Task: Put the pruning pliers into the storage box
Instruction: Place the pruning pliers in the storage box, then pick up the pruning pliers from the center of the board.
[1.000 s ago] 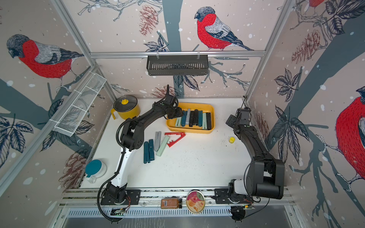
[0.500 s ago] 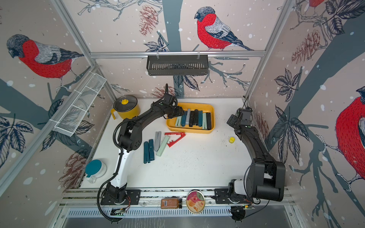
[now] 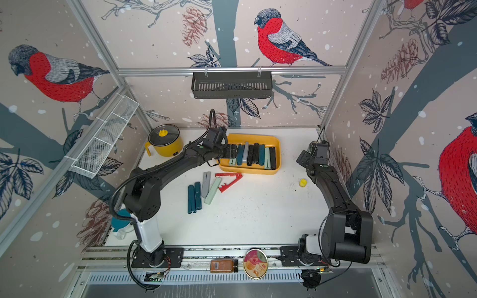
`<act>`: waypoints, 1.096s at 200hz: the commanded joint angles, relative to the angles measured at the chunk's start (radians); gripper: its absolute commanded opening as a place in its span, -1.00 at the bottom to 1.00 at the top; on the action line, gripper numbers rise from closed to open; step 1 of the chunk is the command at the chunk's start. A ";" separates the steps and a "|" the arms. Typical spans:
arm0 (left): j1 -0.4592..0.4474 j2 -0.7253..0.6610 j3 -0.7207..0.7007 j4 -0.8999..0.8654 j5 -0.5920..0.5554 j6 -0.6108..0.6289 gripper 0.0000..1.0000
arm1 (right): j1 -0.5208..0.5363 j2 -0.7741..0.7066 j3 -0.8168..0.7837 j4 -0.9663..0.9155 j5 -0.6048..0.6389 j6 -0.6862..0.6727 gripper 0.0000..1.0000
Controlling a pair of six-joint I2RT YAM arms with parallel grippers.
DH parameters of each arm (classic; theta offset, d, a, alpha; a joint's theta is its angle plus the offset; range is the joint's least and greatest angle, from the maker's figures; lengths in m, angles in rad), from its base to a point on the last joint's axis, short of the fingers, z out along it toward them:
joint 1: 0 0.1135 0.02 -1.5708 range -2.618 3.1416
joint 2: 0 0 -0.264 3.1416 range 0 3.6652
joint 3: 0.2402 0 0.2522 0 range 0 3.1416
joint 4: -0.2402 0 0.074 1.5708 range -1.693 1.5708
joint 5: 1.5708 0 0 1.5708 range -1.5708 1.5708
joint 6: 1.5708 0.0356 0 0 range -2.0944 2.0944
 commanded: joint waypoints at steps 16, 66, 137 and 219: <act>-0.020 -0.158 -0.242 -0.008 -0.077 0.015 0.62 | -0.001 0.003 0.004 0.007 -0.001 -0.012 0.62; -0.045 -0.280 -0.464 -0.014 -0.069 -0.014 0.45 | -0.001 0.015 0.005 0.012 -0.017 -0.006 0.62; -0.057 -0.286 -0.500 -0.062 -0.048 0.022 0.26 | 0.002 0.016 0.007 0.015 -0.020 -0.003 0.63; -0.058 -0.244 -0.528 -0.075 -0.036 0.046 0.12 | 0.008 0.022 0.008 0.014 -0.022 0.001 0.63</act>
